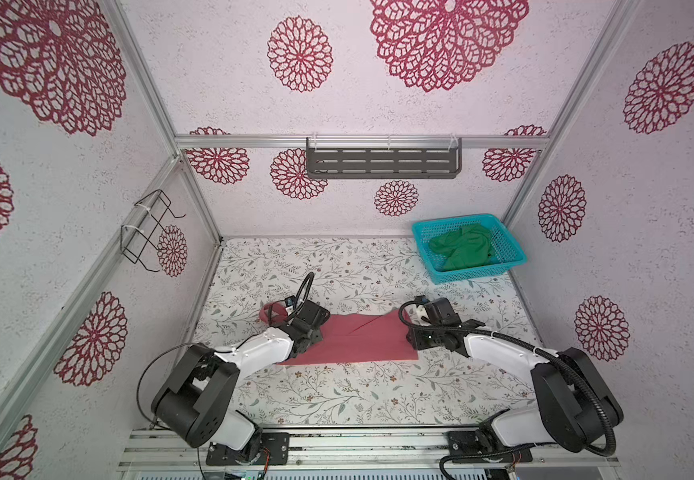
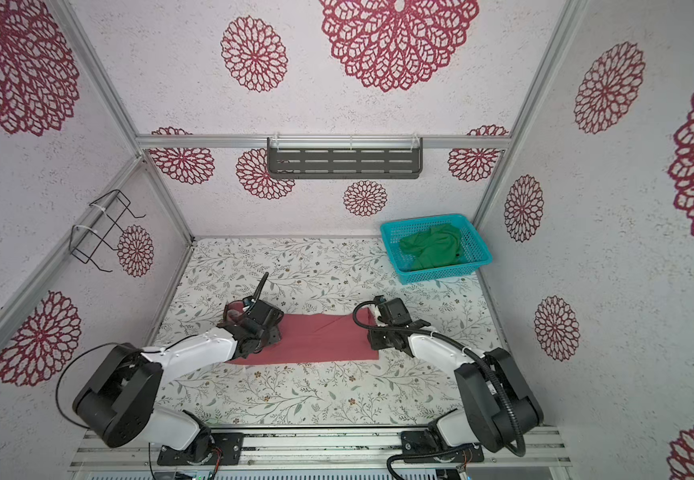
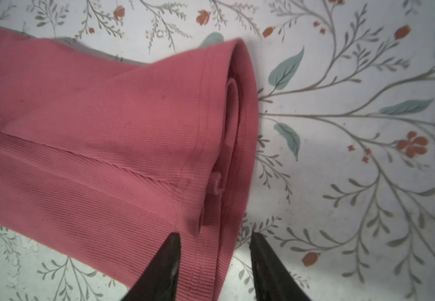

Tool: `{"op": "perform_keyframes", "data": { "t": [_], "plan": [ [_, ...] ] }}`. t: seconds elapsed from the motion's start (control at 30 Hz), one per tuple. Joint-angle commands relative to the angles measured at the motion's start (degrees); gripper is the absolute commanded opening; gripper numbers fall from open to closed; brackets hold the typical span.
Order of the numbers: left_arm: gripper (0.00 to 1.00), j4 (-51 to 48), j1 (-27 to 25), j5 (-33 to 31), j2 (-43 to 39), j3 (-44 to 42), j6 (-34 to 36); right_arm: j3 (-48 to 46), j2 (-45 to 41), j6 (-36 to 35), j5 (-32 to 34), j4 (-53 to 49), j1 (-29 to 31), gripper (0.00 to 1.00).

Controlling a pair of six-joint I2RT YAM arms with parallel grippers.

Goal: Fold and stack the tank tops

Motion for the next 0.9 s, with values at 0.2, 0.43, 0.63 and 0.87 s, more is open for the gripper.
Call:
{"op": "perform_keyframes", "data": {
  "t": [0.2, 0.43, 0.63, 0.87],
  "plan": [
    [0.57, -7.5, 11.2, 3.6, -3.8, 8.6, 8.7, 8.8, 0.2, 4.3, 0.1, -2.6, -1.2, 0.47],
    [0.51, -5.5, 20.3, 2.3, 3.9, 11.8, 12.7, 10.5, 6.0, 7.7, -0.3, 1.7, 1.6, 0.38],
    [0.42, -3.0, 24.1, 2.2, 8.5, 12.4, 13.0, 9.4, 8.4, 10.1, -1.4, 4.8, 1.7, 0.34],
    [0.14, 1.2, 27.1, 2.7, 11.1, 9.1, 11.6, 7.5, 11.4, 12.9, -1.4, 7.1, 1.8, 0.31]
  ]
}}
